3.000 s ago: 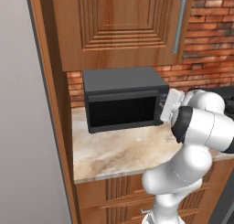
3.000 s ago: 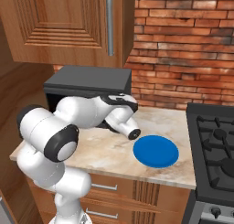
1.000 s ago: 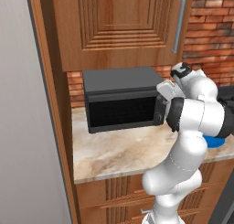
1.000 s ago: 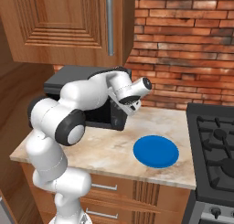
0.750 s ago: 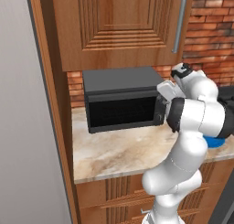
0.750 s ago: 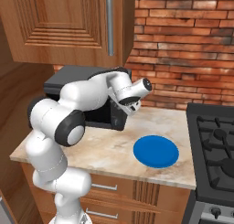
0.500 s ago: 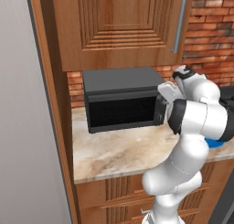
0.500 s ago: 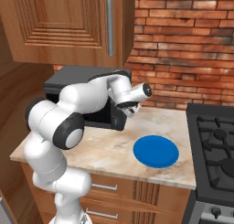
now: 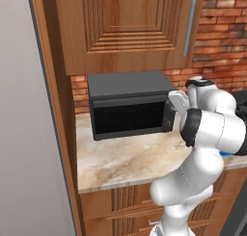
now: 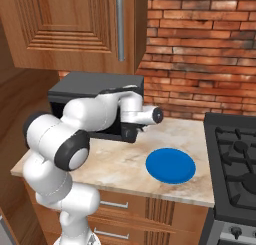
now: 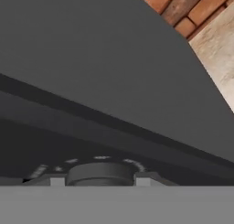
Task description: Pull the toaster oven rack outwards. Pick up the baguette from the plate and place it on the toaster oven rack. Close the toaster oven door fully and set the temperature to the lowest setting.
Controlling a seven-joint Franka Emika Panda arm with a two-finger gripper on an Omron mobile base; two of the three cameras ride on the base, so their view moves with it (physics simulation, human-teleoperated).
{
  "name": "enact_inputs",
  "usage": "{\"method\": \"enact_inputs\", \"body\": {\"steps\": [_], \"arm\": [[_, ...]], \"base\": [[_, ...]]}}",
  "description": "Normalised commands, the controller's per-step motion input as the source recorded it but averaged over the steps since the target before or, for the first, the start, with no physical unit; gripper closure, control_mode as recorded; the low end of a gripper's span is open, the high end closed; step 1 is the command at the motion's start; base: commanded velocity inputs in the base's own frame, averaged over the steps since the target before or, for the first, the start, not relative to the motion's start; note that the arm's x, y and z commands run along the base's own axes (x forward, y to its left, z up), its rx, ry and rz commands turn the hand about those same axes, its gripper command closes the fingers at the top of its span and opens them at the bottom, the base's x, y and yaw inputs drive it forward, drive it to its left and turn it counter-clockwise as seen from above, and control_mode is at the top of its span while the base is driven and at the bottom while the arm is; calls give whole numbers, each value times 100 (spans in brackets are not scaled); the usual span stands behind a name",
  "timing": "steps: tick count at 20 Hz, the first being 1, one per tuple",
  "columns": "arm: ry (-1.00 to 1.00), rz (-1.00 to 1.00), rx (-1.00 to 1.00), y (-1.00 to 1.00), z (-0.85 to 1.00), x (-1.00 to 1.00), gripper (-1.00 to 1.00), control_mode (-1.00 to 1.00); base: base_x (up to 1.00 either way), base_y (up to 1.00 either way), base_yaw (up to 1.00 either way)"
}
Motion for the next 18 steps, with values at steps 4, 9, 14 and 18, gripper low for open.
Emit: {"method": "enact_inputs", "body": {"steps": [4,9,14,18], "arm": [[-26,1,0,9,-5,27,100,-100],[-25,0,0,7,-6,26,100,-100],[-19,0,-1,11,-8,34,100,-100],[-15,1,-14,17,-3,42,100,-100]], "base": [[0,0,0],[0,0,0],[0,0,0],[0,0,0]]}}
